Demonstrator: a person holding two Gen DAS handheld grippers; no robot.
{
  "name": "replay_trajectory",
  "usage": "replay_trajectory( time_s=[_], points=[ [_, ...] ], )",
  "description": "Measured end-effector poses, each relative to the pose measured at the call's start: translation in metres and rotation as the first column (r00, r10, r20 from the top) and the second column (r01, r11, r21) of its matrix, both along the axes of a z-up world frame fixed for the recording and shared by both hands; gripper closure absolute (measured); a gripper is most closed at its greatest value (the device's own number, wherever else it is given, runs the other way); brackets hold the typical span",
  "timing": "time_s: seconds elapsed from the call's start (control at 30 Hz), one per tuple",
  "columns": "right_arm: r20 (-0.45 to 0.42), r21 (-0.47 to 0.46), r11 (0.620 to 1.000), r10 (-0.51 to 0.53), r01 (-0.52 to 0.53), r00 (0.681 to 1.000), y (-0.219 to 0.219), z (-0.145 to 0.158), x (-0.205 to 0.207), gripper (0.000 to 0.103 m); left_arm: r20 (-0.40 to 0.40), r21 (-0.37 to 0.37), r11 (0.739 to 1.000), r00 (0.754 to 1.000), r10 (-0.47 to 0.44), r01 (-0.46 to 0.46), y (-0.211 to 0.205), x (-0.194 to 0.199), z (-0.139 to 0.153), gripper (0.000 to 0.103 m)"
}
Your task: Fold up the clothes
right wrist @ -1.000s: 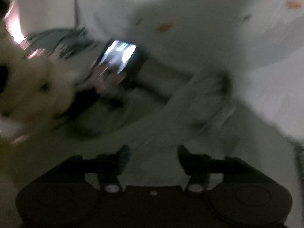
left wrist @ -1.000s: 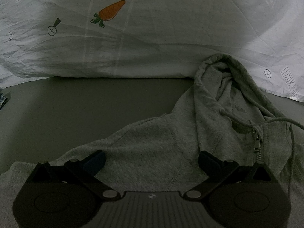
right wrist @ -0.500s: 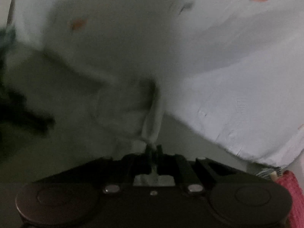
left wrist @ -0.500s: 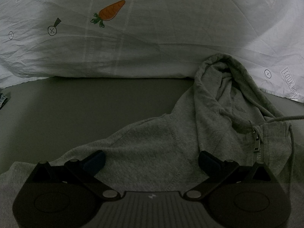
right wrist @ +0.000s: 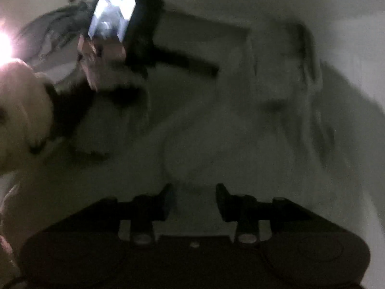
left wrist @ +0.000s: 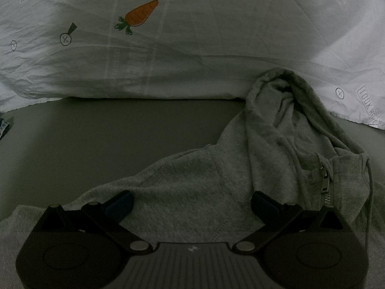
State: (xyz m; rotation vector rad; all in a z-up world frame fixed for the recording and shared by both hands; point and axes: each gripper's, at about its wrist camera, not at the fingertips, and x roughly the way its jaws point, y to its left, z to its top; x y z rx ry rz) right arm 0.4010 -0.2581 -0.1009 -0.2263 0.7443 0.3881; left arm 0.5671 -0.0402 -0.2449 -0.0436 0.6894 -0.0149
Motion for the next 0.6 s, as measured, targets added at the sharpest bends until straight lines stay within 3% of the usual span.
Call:
replay_trajectory(
  time_s=[0.17, 0.23, 0.3, 0.4, 0.5, 0.6],
  points=[
    [-0.067, -0.061, 0.997, -0.054, 0.050, 0.996, -0.012, -0.011, -0.009, 0.047, -0.010, 0.012, 1.000, 1.000, 0.006, -0.006, -0.002, -0.001, 0.002, 0.000],
    [-0.092, -0.086, 0.994, -0.077, 0.069, 0.993, -0.017, -0.015, -0.013, 0.038, -0.069, 0.010, 1.000, 0.997, 0.028, -0.027, -0.002, -0.003, 0.008, 0.000],
    [-0.117, -0.112, 0.990, -0.100, 0.087, 0.988, -0.022, -0.019, -0.017, 0.030, -0.184, -0.001, 0.997, 0.980, 0.076, -0.077, -0.002, -0.014, 0.019, 0.000],
    [-0.118, -0.140, 0.984, -0.128, 0.111, 0.985, -0.039, -0.025, -0.034, 0.021, -0.170, -0.084, 0.985, 0.976, 0.136, -0.152, 0.001, -0.068, 0.036, 0.000],
    [-0.133, -0.142, 0.983, -0.135, 0.116, 0.982, -0.057, -0.033, -0.058, 0.018, -0.193, -0.133, 0.975, 0.969, 0.151, -0.179, 0.007, -0.135, 0.040, 0.000],
    [-0.147, -0.105, 0.994, -0.046, 0.031, 0.988, -0.057, -0.047, -0.080, 0.016, -0.223, -0.149, 0.971, 0.963, 0.151, -0.187, 0.014, -0.190, 0.034, 0.000]
  ],
)
